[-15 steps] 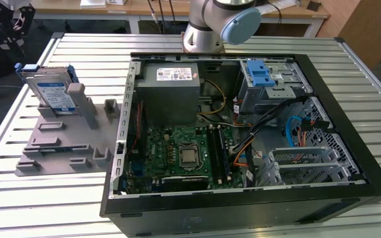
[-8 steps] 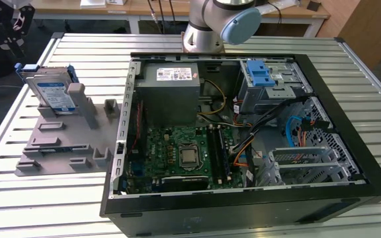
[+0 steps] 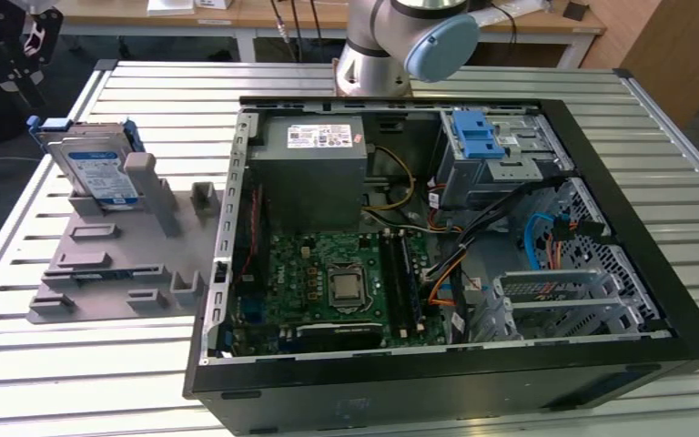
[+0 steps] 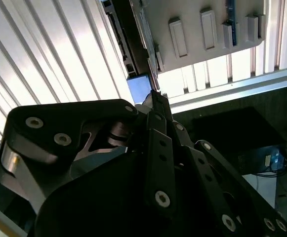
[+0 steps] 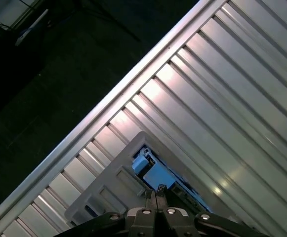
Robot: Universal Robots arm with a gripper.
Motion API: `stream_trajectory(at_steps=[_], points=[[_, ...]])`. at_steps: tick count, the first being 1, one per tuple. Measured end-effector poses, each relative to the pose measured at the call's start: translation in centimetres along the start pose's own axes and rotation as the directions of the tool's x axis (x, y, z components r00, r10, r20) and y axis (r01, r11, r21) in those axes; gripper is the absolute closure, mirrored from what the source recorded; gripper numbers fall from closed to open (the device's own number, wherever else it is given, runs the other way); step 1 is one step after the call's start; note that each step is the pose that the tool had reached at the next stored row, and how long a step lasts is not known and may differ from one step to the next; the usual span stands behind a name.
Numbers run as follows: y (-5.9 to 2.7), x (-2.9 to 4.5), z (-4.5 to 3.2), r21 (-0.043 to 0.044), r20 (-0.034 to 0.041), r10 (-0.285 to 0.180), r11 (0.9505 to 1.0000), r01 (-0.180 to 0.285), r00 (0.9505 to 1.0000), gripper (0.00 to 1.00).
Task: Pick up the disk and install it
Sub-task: 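Pick up the disk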
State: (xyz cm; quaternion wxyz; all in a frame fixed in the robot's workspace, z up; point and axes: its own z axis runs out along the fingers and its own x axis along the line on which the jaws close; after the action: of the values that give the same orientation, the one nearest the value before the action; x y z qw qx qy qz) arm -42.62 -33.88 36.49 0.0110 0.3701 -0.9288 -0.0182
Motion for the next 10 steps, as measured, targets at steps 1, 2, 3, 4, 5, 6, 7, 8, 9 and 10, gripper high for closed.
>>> stream_trajectory(at_steps=[1, 2, 3, 4, 5, 6, 7, 8, 9, 10], points=[[0.00, 0.00, 0.00, 0.0000, -0.0003, -0.007, 1.0000, 0.007, 1.0000, 0.89], [0.00, 0.00, 0.00, 0.0001, -0.0005, -0.014, 0.9999, 0.014, 0.9999, 0.89], [0.00, 0.00, 0.00, 0.0001, -0.0008, -0.021, 0.9998, 0.021, 0.9998, 0.89], [0.00, 0.00, 0.00, 0.0002, -0.0012, -0.027, 0.9996, 0.027, 0.9996, 0.89], [0.00, 0.00, 0.00, 0.0002, -0.0015, -0.035, 0.9994, 0.035, 0.9994, 0.89], [0.00, 0.00, 0.00, 0.0003, -0.0018, -0.042, 0.9991, 0.042, 0.9991, 0.89], [0.00, 0.00, 0.00, 0.0002, -0.0021, -0.049, 0.9988, 0.049, 0.9988, 0.89], [0.00, 0.00, 0.00, 0.0003, -0.0024, -0.056, 0.9984, 0.056, 0.9984, 0.89], [0.00, 0.00, 0.00, 0.0003, -0.0027, -0.062, 0.9981, 0.062, 0.9981, 0.89], [0.00, 0.00, 0.00, 0.0004, -0.0029, -0.068, 0.9977, 0.068, 0.9977, 0.89]])
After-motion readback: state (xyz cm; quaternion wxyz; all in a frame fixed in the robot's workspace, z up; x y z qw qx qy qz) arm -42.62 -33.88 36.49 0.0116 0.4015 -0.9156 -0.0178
